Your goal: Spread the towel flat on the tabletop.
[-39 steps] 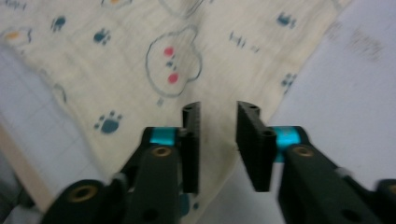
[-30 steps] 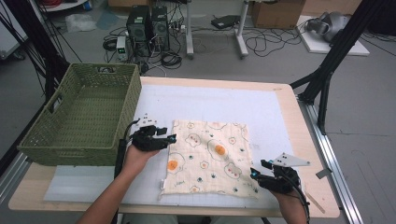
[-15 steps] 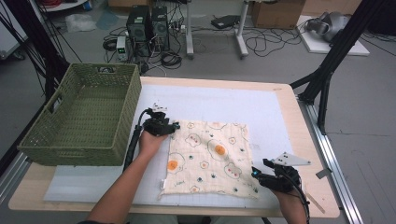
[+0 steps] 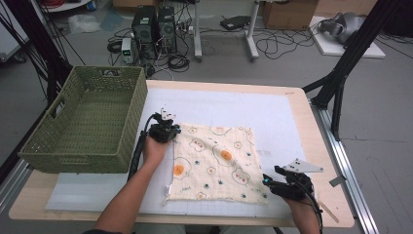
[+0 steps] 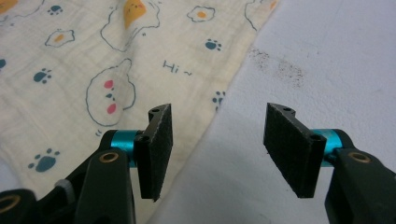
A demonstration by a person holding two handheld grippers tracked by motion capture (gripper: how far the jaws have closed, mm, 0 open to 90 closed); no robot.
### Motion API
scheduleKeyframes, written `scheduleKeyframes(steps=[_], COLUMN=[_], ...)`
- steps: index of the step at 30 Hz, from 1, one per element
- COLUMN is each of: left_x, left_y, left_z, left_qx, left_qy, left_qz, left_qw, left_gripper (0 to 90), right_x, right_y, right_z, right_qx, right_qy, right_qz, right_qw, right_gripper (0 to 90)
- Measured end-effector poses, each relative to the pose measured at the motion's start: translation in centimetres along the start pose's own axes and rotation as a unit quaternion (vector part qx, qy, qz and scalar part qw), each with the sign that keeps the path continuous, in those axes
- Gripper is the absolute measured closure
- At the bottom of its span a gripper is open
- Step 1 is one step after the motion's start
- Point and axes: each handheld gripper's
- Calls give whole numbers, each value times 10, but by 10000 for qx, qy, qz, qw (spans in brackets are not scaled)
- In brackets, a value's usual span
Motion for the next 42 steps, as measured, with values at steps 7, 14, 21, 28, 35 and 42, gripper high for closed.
scheduleKeyframes(steps=[7, 14, 21, 28, 35, 42], left_x=[-5, -6, -3, 5, 5, 6], left_y=[-3, -6, -2, 0, 12, 26], left_z=[7, 11, 14, 15, 10, 7], left_qx=[-151, -11, 77, 87, 305, 210], left_qy=[236, 197, 54, -113, -26, -65], left_qz=[317, 424, 415, 392, 421, -204], left_qw=[9991, 9989, 9991, 9991, 9986, 9996], left_gripper=[537, 499, 481, 500, 519, 832], right_x=[-15, -38, -53, -59, -57, -59], right_y=[13, 36, 39, 40, 52, 48], right_z=[-16, -64, -119, -136, -126, -112], right_qx=[314, 454, 231, 630, 897, 761], right_qy=[-50, -28, -189, -343, -235, -72], right_qz=[196, 66, 28, 326, 1, -72], right_qw=[9993, 9989, 9996, 9969, 9957, 9971], right_gripper=[464, 477, 477, 871, 663, 586])
Point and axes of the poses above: each handheld gripper's, and its own axes: z roughly backward along the jaws, x roughly out of its underside, y roughly to its right, and after that the axes turned 11 degrees about y, right-handed
